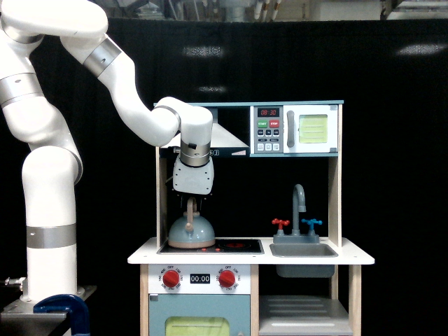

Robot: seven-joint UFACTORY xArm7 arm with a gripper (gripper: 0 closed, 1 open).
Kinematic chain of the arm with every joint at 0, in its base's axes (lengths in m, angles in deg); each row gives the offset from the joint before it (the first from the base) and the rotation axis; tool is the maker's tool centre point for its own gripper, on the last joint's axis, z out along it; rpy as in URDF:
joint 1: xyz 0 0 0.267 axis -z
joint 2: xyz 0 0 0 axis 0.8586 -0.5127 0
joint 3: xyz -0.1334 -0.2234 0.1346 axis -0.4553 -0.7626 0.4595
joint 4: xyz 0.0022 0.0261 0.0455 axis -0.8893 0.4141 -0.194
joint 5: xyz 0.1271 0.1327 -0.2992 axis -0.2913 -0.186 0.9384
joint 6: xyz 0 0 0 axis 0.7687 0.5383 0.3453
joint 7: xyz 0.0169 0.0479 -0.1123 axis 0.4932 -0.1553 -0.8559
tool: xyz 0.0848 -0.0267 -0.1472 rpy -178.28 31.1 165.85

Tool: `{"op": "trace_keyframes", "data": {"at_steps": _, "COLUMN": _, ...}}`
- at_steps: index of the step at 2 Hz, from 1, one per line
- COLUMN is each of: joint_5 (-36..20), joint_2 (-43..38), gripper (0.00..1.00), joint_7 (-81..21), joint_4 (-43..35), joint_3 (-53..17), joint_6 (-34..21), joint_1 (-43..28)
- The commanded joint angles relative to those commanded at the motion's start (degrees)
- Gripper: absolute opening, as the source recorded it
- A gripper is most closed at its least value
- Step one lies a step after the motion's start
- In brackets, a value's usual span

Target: Place the teapot on the stove

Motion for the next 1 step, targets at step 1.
{"op": "trace_keyframes", "data": {"at_steps": 1, "joint_5": 21.41, "joint_2": 16.49, "gripper": 1.00, "joint_7": -0.50, "joint_4": 0.95, "joint_3": -22.43, "joint_6": -23.72, "joint_1": 6.18}}
